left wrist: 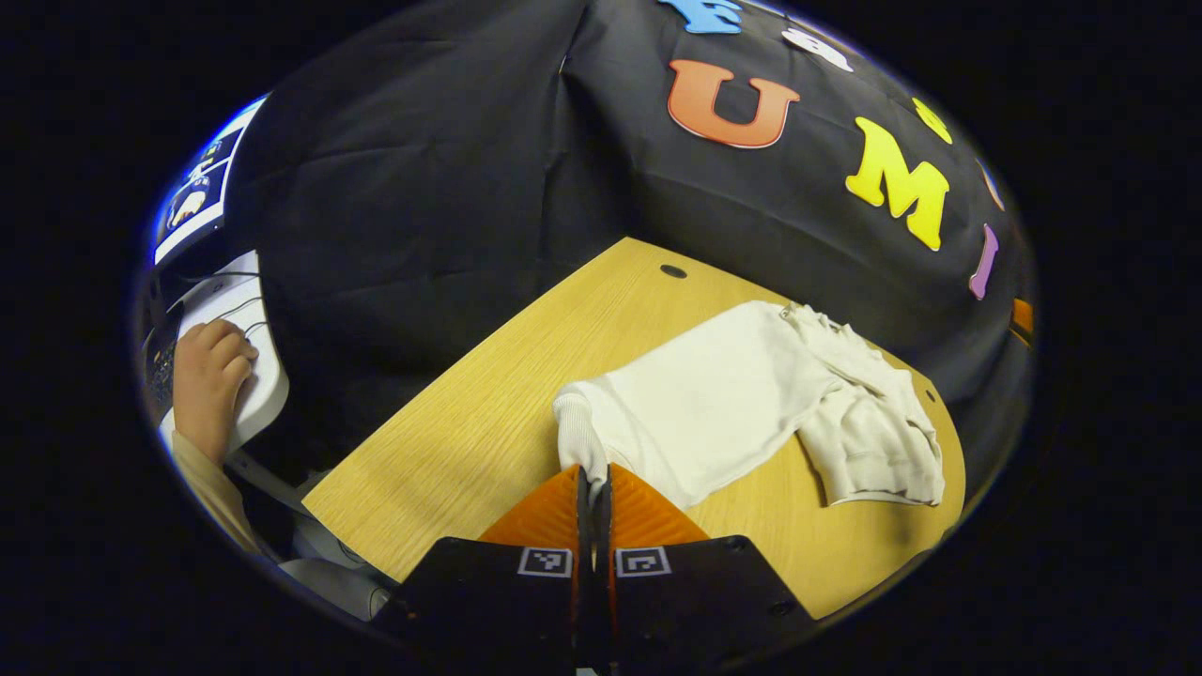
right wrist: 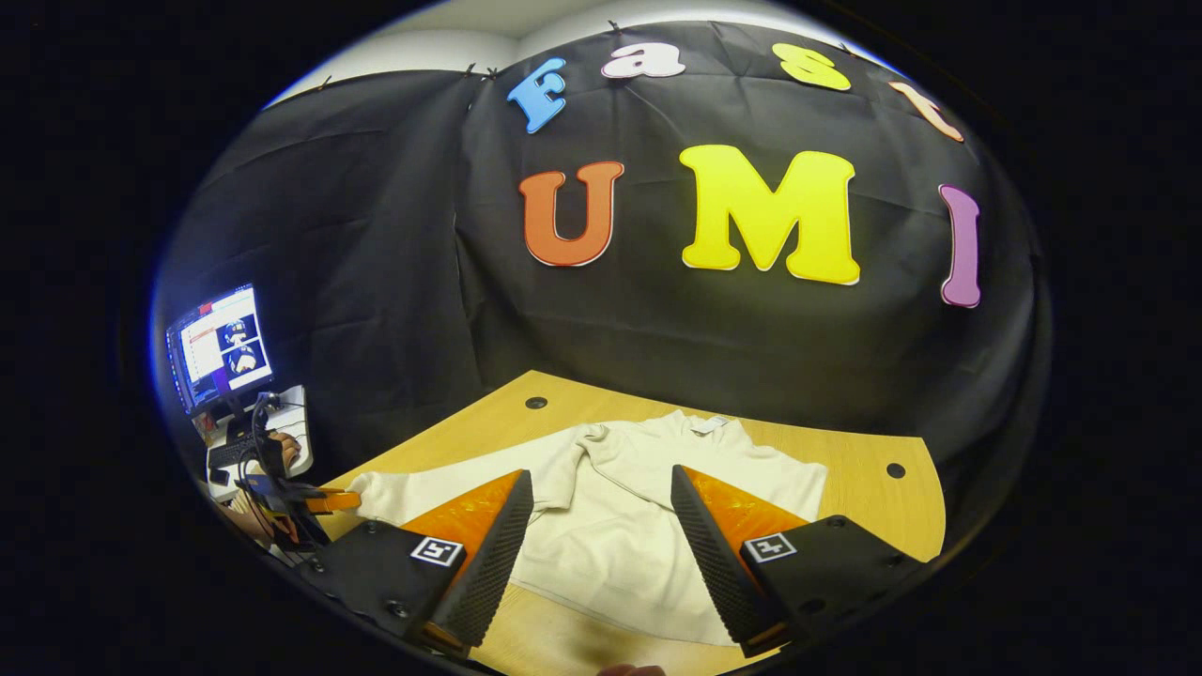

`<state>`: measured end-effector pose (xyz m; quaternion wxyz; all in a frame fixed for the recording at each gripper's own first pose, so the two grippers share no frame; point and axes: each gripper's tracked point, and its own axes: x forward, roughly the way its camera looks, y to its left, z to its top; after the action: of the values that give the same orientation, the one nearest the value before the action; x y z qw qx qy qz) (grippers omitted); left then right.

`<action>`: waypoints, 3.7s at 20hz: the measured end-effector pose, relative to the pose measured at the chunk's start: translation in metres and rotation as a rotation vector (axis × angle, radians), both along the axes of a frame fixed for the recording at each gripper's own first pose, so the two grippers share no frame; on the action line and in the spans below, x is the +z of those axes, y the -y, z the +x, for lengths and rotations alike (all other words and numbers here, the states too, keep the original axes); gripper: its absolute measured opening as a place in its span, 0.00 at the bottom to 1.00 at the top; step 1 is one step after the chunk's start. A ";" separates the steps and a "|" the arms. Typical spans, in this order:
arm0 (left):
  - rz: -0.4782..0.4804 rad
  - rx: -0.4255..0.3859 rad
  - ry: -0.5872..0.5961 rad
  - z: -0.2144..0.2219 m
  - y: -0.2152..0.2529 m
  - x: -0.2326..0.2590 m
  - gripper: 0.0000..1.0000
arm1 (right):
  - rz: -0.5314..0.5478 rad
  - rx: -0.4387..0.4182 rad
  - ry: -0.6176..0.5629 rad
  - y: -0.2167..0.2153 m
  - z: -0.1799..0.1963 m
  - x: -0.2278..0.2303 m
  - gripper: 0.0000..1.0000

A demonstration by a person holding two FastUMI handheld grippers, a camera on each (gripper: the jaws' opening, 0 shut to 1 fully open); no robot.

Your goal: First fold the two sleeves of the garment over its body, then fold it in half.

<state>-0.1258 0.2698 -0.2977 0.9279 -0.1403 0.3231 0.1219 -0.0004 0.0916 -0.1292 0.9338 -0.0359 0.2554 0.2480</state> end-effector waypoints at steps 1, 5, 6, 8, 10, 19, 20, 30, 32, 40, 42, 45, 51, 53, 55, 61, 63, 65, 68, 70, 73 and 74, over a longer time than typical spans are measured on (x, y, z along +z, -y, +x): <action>0.000 -0.014 0.025 0.008 0.004 0.013 0.03 | 0.008 -0.003 0.007 0.002 0.001 0.004 0.93; -0.005 -0.066 0.090 0.043 0.023 0.053 0.03 | 0.030 -0.030 0.035 0.021 0.003 0.014 0.93; -0.011 -0.083 0.105 0.054 0.030 0.063 0.03 | 0.039 -0.042 0.035 0.027 0.002 0.014 0.93; -0.014 -0.121 0.143 0.078 0.045 0.088 0.03 | 0.053 -0.079 0.039 0.046 0.002 0.018 0.93; -0.019 -0.160 0.190 0.108 0.065 0.118 0.03 | 0.065 -0.119 0.047 0.067 0.002 0.023 0.93; -0.043 -0.441 0.396 0.239 0.202 0.223 0.02 | 0.068 -0.362 0.123 0.191 -0.015 0.053 0.92; -0.051 -0.479 0.407 0.250 0.223 0.228 0.03 | 0.068 -0.395 0.128 0.206 -0.019 0.055 0.92; -0.145 -0.856 0.356 0.311 0.463 0.200 0.03 | 0.011 -0.652 0.151 0.332 -0.075 0.063 0.92; -0.143 -0.910 0.304 0.315 0.501 0.169 0.03 | -0.003 -0.693 0.132 0.351 -0.086 0.059 0.92; -0.089 -0.996 0.078 0.345 0.585 0.025 0.03 | -0.091 -0.772 0.049 0.393 -0.107 0.045 0.93; -0.063 -0.992 0.049 0.354 0.598 -0.003 0.03 | -0.107 -0.778 0.025 0.399 -0.107 0.040 0.91; -0.038 -0.986 -0.009 0.360 0.604 -0.040 0.04 | -0.119 -0.778 -0.002 0.402 -0.102 0.034 0.92; -0.152 -0.981 -0.007 0.349 0.617 -0.041 0.47 | -0.123 -0.741 -0.022 0.388 -0.083 0.033 0.93; -0.128 -0.948 0.015 0.347 0.604 -0.034 0.71 | -0.116 -0.714 -0.014 0.377 -0.074 0.036 0.93; -0.119 -0.922 0.055 0.345 0.590 -0.021 1.00 | -0.105 -0.679 0.001 0.362 -0.065 0.041 0.92; -0.085 -0.746 0.179 0.320 0.515 0.049 1.00 | -0.090 -0.558 0.067 0.308 -0.047 0.053 0.93; -0.027 -0.662 0.234 0.317 0.488 0.084 1.00 | -0.073 -0.526 0.080 0.289 -0.041 0.055 0.93; 0.017 -0.592 0.279 0.312 0.460 0.113 0.98 | -0.057 -0.496 0.092 0.272 -0.034 0.056 0.93; 0.067 -0.522 0.343 0.290 0.423 0.155 0.97 | -0.042 -0.464 0.113 0.252 -0.024 0.059 0.93; 0.075 -0.501 0.351 0.269 0.401 0.164 0.98 | -0.038 -0.452 0.116 0.242 -0.019 0.058 0.93; 0.068 -0.484 0.336 0.235 0.370 0.168 0.98 | -0.038 -0.431 0.114 0.230 -0.015 0.055 0.93; 0.072 -0.474 0.330 0.228 0.359 0.167 0.98 | -0.041 -0.425 0.111 0.227 -0.014 0.053 0.93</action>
<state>0.1023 -0.0889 -0.1308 0.9749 -0.0459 0.1872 -0.1114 -0.0143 -0.1358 -0.0763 0.9768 -0.0137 0.2105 0.0381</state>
